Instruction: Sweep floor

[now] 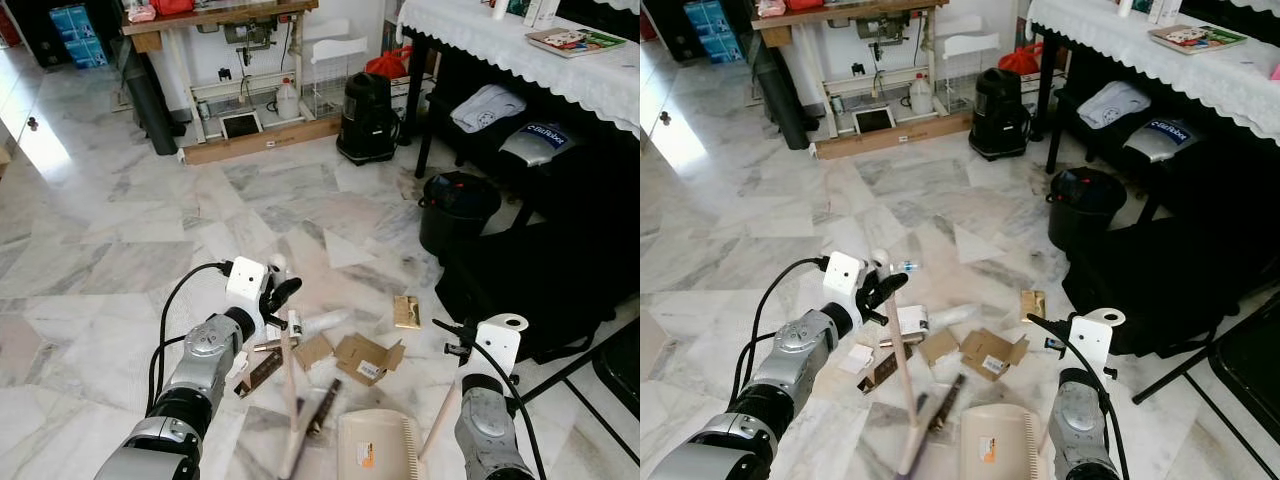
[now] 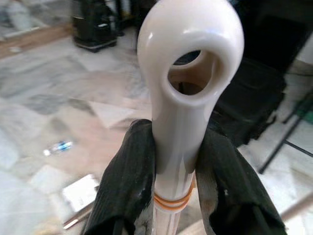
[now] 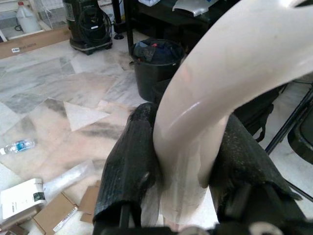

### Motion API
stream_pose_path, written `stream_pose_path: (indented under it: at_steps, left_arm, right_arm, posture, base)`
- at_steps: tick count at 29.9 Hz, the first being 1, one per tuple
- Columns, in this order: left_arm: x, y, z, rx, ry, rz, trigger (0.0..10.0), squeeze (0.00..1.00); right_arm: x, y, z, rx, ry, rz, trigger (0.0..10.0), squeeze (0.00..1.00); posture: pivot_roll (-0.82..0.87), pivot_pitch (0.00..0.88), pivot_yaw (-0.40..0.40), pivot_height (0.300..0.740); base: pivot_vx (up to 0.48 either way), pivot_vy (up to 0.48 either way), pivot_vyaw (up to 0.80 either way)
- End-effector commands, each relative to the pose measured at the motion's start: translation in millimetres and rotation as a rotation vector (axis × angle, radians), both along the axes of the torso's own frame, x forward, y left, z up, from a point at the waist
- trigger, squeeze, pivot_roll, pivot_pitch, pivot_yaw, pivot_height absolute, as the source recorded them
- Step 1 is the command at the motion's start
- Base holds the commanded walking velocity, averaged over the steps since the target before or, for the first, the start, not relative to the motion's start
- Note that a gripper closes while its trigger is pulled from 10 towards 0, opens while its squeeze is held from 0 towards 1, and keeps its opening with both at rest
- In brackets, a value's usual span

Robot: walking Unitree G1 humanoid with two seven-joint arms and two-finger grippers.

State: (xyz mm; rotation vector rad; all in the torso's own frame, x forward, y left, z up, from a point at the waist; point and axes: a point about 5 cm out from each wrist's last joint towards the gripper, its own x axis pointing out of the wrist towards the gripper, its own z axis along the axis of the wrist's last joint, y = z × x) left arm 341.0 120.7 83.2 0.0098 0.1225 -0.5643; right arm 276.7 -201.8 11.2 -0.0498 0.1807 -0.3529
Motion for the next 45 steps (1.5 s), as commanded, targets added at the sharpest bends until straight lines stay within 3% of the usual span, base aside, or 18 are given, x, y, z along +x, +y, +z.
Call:
stream_pose_path:
  at_steps: [1,10,18,25,31,34,38,45]
  left_arm:
    - [0.7,-2.6,5,-0.036,0.002,-0.044,10.0,0.00]
    - [-1.1,-5.6,12,-0.067,0.022,-0.160,10.0,0.00]
    - [-0.9,-6.9,19,-0.078,0.011,-0.199,10.0,0.00]
    - [-0.6,-6.2,25,-0.113,0.004,-0.209,10.0,0.00]
    - [3.2,-2.3,37,-0.193,-0.008,-0.185,10.0,0.00]
    - [4.7,-1.4,46,-0.196,-0.032,-0.186,10.0,0.00]
    - [7.4,-0.2,60,-0.262,-0.050,-0.182,10.0,0.00]
    - [13.7,6.5,80,-0.251,-0.133,-0.139,10.0,0.00]
  right_arm:
    - [-3.9,2.4,-8,0.012,0.053,0.009,10.0,0.00]
    - [-2.8,2.7,-8,0.013,0.056,0.011,10.0,0.00]
    - [-1.6,3.0,-7,0.013,0.057,0.012,10.0,0.00]
    - [-0.6,3.6,-7,0.017,0.062,0.017,10.0,0.00]
    - [-0.7,3.2,-7,0.020,0.065,0.017,10.0,0.00]
    - [-0.9,3.1,-8,0.022,0.067,0.017,10.0,0.00]
    - [-0.7,3.6,-8,0.025,0.068,0.018,10.0,0.00]
    - [-0.8,4.4,-8,0.025,0.068,0.018,10.0,0.00]
  posture:
    - [-0.11,0.004,0.046,0.740]
    - [-0.10,0.000,0.047,0.740]
    - [-0.10,0.000,0.046,0.740]
    - [-0.09,0.000,0.046,0.740]
    - [-0.09,0.000,0.045,0.740]
    - [-0.09,0.000,0.045,0.740]
    - [-0.09,0.000,0.045,0.740]
    - [-0.08,0.000,0.046,0.740]
  base:
    - [0.000,0.000,0.00]
    - [0.000,0.000,0.00]
    - [0.000,0.000,0.00]
    - [0.000,0.000,0.00]
    - [0.000,0.000,0.00]
    - [0.000,0.000,0.00]
    - [0.000,0.000,0.00]
    - [0.000,0.000,0.00]
